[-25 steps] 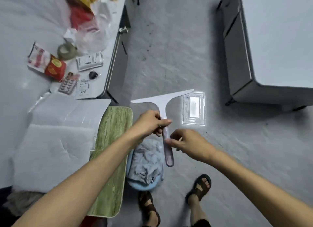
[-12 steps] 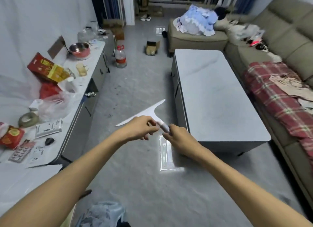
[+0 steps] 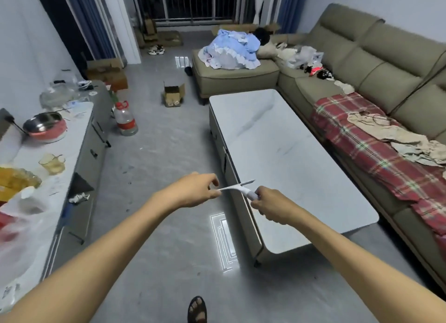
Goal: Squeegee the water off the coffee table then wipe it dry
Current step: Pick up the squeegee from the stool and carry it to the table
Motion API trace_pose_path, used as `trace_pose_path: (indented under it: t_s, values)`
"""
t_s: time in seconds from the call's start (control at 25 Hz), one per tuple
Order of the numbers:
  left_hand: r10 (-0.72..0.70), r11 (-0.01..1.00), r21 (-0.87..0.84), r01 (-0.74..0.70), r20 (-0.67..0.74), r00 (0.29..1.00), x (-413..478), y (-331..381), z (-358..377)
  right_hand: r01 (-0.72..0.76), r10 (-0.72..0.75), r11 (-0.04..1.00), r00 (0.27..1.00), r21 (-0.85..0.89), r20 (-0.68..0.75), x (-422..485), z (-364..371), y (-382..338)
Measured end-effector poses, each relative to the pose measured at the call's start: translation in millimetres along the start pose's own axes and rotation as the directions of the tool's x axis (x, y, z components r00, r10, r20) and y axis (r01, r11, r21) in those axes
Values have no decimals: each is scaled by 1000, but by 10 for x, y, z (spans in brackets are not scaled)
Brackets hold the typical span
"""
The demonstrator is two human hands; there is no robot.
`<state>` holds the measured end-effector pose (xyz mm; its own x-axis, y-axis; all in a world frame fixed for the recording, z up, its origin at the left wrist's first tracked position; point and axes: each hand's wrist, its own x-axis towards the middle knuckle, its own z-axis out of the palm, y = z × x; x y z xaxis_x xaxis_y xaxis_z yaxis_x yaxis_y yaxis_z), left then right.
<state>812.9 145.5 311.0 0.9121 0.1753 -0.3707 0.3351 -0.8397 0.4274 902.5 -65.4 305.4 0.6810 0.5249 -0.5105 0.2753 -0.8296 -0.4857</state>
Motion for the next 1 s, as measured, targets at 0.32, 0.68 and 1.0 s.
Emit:
trace_pose_path:
  t_s: [0.32,0.68,1.0]
  values:
    - [198,978,51,-202,77,977,2047,-130,-1100,-96,98,995,995,39,-32,1746,-1019,-261]
    - [172,973,135,-188,124,977,4654,-545,-2234,-165,151,953,986,253,74,4316,-2251,-573]
    - [212,960,133,-245,221,952,6639,-1164,-3033,-319,307,897,948,305,89,6143,-3073,-774]
